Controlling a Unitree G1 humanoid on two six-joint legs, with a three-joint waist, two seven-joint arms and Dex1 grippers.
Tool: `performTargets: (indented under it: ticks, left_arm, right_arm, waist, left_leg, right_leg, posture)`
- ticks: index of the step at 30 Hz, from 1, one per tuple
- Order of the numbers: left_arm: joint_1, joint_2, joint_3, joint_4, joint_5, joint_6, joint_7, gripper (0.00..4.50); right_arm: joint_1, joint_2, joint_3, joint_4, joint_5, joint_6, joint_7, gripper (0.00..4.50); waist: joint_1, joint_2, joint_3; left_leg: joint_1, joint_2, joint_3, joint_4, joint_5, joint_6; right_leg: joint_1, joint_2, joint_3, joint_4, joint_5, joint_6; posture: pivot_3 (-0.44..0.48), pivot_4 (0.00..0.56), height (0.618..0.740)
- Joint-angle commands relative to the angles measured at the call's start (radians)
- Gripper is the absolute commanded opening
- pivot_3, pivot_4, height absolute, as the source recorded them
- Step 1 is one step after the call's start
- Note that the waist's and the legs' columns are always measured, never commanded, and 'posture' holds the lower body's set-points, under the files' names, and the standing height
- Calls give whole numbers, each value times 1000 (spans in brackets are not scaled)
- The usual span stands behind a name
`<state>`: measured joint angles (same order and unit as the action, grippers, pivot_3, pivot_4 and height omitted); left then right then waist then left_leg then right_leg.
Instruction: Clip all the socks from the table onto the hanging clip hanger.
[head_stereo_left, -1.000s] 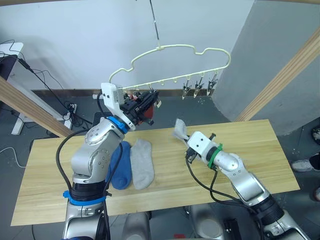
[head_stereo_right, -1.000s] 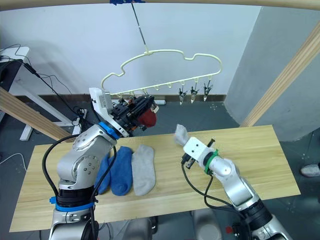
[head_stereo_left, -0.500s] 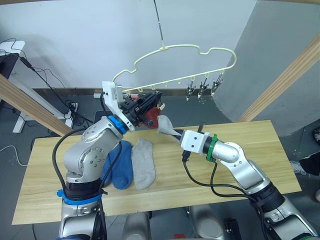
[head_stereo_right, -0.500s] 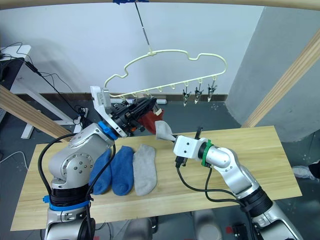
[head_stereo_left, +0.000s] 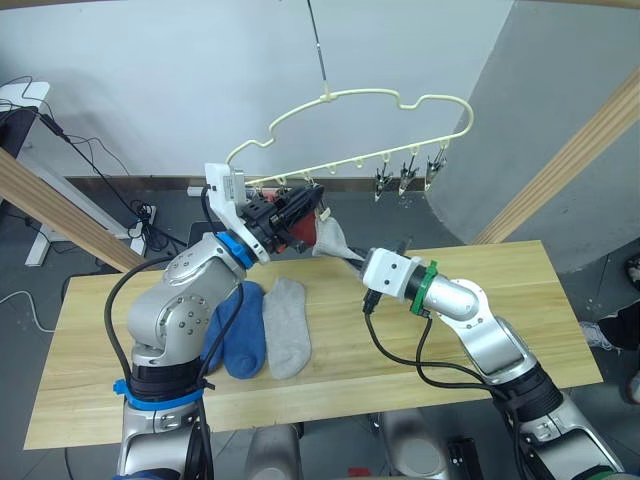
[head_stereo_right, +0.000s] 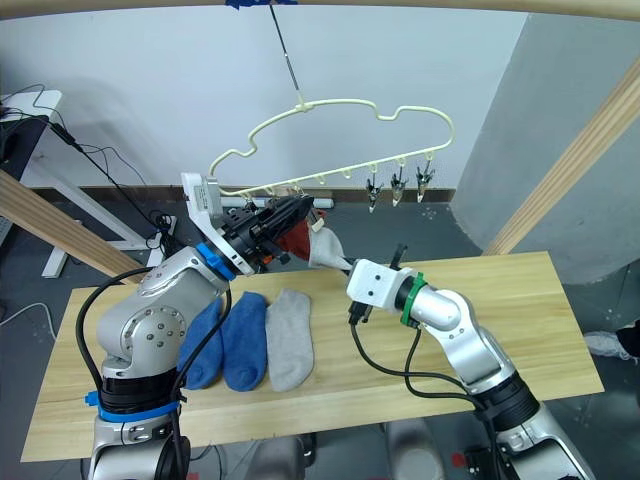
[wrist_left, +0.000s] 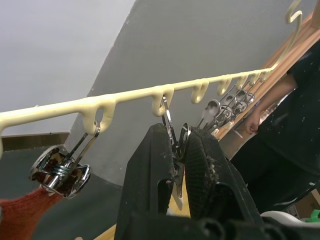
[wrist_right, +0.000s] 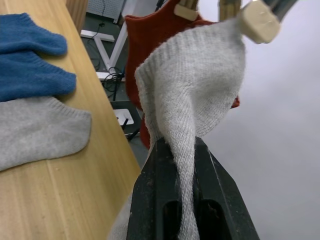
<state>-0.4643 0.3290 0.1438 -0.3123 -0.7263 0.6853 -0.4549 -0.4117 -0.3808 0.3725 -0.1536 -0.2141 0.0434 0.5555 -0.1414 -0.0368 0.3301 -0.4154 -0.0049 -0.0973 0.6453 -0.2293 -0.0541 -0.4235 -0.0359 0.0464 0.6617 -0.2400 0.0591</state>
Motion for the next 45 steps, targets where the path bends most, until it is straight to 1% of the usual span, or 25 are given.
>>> performTargets:
  ticks: [1, 9, 21, 36, 42, 45]
  left_arm:
    - [0, 7, 11, -56, -17, -22, -10, 267]
    - [1, 7, 13, -49, -14, -26, -12, 267]
    - [4, 5, 11, -44, -12, -32, -14, 267]
    - [15, 4, 11, -56, -22, -28, -8, 267]
    - [17, -9, 28, -59, -59, -22, -4, 267]
    - [19, 3, 31, -59, -71, -16, -7, 1274]
  right_arm:
    - [-12, 16, -22, -46, 9, -36, -10, 0]
    - [-6, 25, -22, -51, 12, -51, -8, 0]
    - [41, 19, -35, -77, 26, -74, -4, 0]
    - [20, 59, -29, -39, 20, -92, -10, 0]
    - [16, 62, -27, -30, 20, -93, -4, 0]
    - [10, 66, -25, -24, 19, -92, -4, 0]
  waist:
    - [0, 0, 0]
    - [0, 0, 0]
    - [-1, 0, 0]
    - [0, 0, 0]
    - [0, 0, 0]
    - [0, 0, 0]
  left_leg:
    - [0, 0, 0, 0, 0, 0]
    - [0, 0, 0, 0, 0, 0]
    - [0, 0, 0, 0, 0, 0]
    - [0, 0, 0, 0, 0, 0]
    - [0, 0, 0, 0, 0, 0]
    - [0, 0, 0, 0, 0, 0]
  right_leg:
    - [0, 0, 0, 0, 0, 0]
    - [0, 0, 0, 0, 0, 0]
    - [0, 0, 0, 0, 0, 0]
    - [0, 0, 0, 0, 0, 0]
    - [0, 0, 0, 0, 0, 0]
    - [0, 0, 0, 0, 0, 0]
  posture:
    - [-266, 341, 740]
    - [-266, 341, 740]
    - [-270, 338, 740]
    - [-259, 332, 740]
    - [-257, 331, 740]
    - [-257, 331, 740]
